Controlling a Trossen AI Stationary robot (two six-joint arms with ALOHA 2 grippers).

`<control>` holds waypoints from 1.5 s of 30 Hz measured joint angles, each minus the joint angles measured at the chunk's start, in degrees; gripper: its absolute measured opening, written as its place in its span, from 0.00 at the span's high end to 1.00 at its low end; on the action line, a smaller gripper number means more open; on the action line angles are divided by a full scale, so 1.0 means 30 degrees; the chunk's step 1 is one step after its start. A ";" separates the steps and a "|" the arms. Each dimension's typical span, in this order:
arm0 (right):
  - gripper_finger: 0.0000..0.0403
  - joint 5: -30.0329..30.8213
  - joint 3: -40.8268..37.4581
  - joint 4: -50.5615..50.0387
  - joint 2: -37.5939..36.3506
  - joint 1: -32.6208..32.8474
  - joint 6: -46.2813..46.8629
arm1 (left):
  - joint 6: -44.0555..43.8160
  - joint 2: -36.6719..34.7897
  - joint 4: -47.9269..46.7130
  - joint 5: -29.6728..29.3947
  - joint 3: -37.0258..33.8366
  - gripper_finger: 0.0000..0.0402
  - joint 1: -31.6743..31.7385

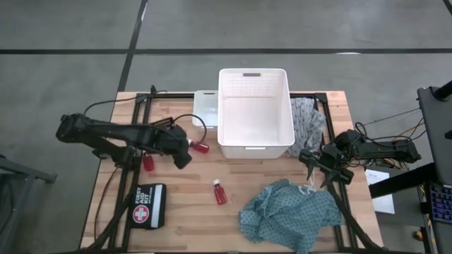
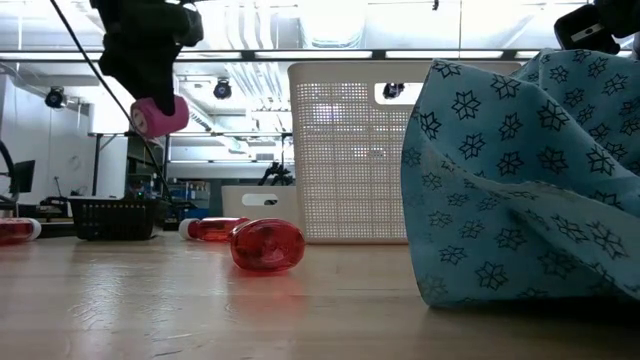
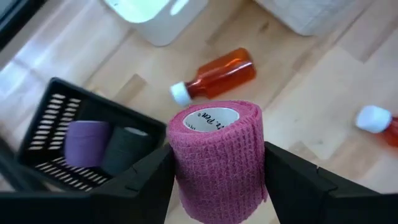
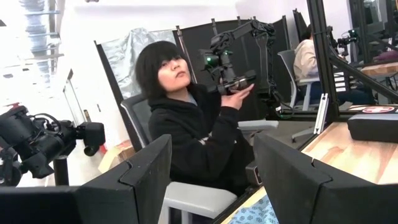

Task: Pick & Place Medicine items
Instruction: Put the pink bandage into the black bin

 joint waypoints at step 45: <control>0.44 0.0003 0.0000 -0.0007 0.0000 0.0000 0.0000 | 0.6435 0.0000 0.1429 0.1173 -0.2025 0.44 1.0422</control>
